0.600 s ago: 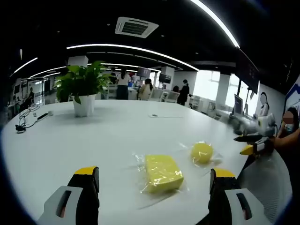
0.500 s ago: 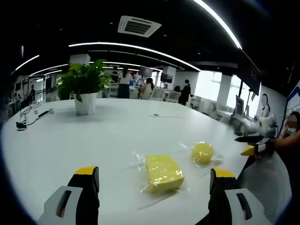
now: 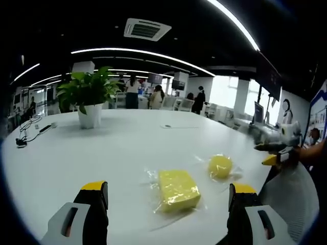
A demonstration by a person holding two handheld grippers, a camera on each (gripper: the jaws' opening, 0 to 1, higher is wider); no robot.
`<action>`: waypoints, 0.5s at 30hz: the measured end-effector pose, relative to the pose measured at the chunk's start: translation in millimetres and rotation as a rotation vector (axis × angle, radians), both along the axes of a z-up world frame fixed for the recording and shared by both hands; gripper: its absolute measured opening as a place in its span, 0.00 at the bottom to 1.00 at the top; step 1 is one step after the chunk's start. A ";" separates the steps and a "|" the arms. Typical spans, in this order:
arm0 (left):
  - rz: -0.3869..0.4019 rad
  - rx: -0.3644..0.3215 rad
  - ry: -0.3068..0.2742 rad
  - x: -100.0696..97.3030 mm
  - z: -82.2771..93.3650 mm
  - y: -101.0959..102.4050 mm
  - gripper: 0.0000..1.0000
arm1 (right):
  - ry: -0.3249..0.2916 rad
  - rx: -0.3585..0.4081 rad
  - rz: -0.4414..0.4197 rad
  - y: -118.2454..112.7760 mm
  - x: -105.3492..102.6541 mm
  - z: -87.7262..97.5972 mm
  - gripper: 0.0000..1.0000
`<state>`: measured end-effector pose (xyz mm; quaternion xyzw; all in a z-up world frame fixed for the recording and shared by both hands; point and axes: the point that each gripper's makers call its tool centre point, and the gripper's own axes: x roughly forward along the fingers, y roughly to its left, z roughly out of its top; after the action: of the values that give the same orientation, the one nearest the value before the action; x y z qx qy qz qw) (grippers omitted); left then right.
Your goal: Compare the silicone blocks by pressing each to a similar depth, holding the contact briefly, and releasing to observe deformation and rebound differences across the visible hardness samples.
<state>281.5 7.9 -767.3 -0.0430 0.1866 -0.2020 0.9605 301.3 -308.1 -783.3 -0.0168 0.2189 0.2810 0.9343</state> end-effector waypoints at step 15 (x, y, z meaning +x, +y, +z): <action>0.035 -0.016 0.016 -2.6 -3.1 5.0 1.00 | 0.017 -0.008 0.006 0.3 -2.3 -4.9 0.96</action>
<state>278.9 12.9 -770.4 -0.0559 0.1920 -0.1862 0.9619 298.9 -307.8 -788.2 -0.0190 0.2281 0.2828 0.9315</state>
